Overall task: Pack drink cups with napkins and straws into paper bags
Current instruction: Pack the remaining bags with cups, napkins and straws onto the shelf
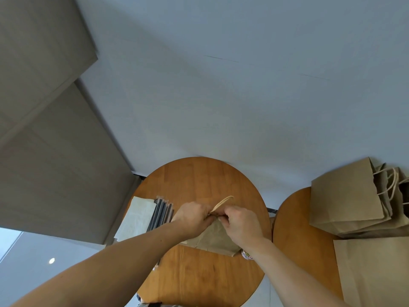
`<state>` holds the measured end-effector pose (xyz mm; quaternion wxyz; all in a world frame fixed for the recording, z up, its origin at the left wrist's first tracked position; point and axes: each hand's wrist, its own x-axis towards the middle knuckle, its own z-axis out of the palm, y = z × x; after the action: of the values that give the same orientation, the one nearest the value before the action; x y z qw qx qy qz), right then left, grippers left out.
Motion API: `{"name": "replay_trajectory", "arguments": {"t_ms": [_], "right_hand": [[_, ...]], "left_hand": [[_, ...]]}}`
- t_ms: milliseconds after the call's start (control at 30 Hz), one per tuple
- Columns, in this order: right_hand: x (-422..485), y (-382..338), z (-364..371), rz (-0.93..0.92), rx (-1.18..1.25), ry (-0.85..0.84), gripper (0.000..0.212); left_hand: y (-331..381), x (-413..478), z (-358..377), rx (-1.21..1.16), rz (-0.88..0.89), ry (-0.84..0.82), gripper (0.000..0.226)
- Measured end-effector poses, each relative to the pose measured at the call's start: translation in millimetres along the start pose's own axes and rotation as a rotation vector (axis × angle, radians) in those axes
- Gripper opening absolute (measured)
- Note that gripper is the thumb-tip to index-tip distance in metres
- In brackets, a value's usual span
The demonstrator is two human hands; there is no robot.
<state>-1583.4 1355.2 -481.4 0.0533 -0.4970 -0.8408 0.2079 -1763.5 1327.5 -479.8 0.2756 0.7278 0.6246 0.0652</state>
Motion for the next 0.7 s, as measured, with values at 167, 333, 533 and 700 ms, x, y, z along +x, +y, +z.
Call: {"name": "replay_trajectory", "arguments": {"t_ms": [167, 333, 533, 700], "right_hand": [[-1.1, -2.4, 3.6, 0.059, -0.066, -0.012, 0.021], [-2.7, -3.9, 3.5, 0.073, -0.084, -0.027, 0.021], [-6.8, -5.6, 3.6, 0.052, -0.103, 0.004, 0.024], [-31.9, 6.2, 1.9, -0.107, 0.259, 0.317, 0.018]], "left_hand": [[-1.1, -0.1, 7.0, -0.047, -0.049, 0.062, 0.029], [-1.0, -1.1, 10.5, -0.031, -0.032, 0.059, 0.031], [-0.1, -5.3, 7.2, -0.062, -0.002, 0.072, 0.027], [-1.4, -5.6, -14.1, -0.126, 0.018, 0.001, 0.024]]}}
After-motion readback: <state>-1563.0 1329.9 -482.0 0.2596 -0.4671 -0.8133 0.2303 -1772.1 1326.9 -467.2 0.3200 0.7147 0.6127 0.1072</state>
